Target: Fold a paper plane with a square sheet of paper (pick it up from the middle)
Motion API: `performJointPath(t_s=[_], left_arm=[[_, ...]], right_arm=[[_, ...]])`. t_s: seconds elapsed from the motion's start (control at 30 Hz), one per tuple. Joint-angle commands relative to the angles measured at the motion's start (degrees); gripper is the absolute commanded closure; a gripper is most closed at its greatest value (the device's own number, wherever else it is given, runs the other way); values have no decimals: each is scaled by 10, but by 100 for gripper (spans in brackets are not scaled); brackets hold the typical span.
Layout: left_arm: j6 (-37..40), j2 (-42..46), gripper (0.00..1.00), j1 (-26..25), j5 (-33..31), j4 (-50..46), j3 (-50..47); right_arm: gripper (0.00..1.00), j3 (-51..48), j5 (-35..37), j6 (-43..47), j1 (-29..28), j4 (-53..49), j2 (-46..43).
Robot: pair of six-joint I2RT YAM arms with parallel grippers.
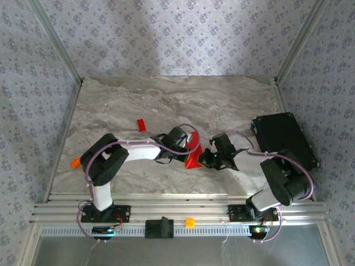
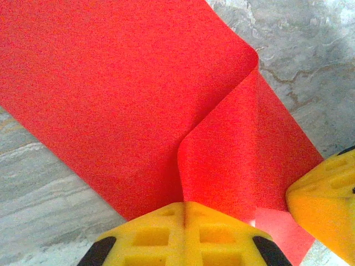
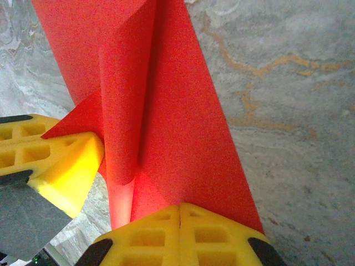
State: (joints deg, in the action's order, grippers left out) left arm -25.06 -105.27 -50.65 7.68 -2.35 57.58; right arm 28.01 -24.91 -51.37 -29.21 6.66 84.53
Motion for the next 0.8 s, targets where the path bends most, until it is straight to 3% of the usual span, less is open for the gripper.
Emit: performJointPath(t_s=[0.0, 0.77], left_arm=[[11, 10, 95, 0, 1, 14, 15], [13, -1, 95, 6, 2, 17, 17]], right_arm=[[94, -18, 23, 14, 4, -50, 16], [94, -20, 23, 13, 4, -49, 17]])
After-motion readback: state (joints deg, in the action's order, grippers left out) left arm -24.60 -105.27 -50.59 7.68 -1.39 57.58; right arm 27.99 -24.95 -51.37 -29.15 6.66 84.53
